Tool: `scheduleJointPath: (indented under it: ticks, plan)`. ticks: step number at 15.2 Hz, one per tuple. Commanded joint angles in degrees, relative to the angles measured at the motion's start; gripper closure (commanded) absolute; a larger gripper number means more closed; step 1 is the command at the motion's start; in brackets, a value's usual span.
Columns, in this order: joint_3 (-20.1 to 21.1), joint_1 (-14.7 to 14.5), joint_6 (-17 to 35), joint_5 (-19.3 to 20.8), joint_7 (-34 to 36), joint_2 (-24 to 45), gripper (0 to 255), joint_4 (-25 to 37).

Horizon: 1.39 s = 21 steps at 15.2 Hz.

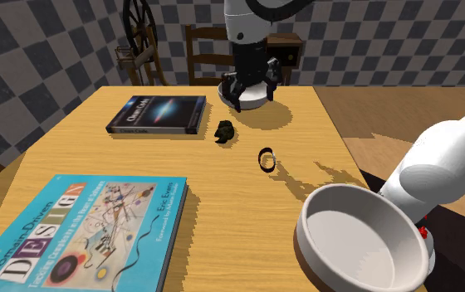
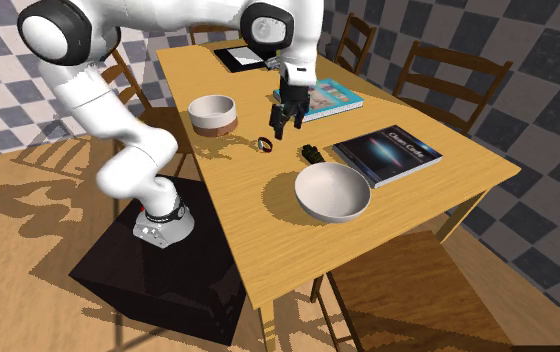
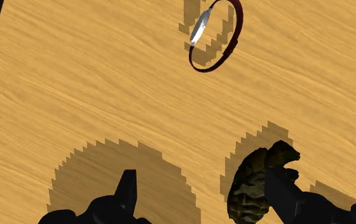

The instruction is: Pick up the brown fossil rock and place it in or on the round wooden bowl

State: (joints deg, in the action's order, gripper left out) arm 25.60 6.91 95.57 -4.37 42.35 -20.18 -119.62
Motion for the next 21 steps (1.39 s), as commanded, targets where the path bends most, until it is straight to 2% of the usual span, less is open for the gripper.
scheduleJointPath:
  ticks: [1,5,8,15,21]
  plan:
    - [3.29,1.32,-0.17,2.38,8.57,5.67,0,4.49]
    - [7.99,2.28,-2.18,9.45,24.75,18.6,0,14.87]
    - [8.86,0.6,-5.18,15.0,35.21,28.15,0,23.36]
    - [8.18,1.12,0.47,14.57,34.95,26.95,0,16.82]
    - [8.15,1.17,0.92,14.56,34.94,26.89,0,16.32]
